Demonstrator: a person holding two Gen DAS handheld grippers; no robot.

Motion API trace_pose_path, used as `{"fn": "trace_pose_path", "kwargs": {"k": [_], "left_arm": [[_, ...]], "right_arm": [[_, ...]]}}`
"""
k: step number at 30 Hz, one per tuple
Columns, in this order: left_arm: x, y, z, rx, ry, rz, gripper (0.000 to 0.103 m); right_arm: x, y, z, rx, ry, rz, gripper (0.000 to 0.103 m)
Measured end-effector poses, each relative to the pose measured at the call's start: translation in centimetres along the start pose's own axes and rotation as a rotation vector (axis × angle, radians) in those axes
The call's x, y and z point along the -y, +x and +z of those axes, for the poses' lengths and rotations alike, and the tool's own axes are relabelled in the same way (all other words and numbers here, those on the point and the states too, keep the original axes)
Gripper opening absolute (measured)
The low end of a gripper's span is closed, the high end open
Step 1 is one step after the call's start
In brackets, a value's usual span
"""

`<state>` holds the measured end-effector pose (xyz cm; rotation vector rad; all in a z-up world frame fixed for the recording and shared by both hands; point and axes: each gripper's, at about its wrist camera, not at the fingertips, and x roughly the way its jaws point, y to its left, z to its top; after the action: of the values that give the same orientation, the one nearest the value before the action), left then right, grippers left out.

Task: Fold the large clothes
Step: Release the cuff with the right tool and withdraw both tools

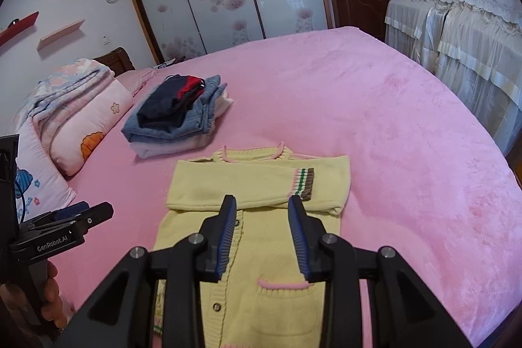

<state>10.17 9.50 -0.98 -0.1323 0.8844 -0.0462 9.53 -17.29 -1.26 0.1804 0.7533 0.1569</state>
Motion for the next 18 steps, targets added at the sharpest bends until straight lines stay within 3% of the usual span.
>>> {"fn": "trace_pose_path", "kwargs": {"k": [9,18], "left_arm": [[0.2,-2.5,-3.4,-0.009,0.023,0.003,0.074],[-2.9,-0.4,-8.3,-0.088,-0.013,0.024,0.074]], "right_arm": [[-1.2,-3.5,-2.2,0.003,-0.042,0.005,0.033],[0.5,-2.9,-6.9,-0.076,-0.079,-0.051,0.033]]}}
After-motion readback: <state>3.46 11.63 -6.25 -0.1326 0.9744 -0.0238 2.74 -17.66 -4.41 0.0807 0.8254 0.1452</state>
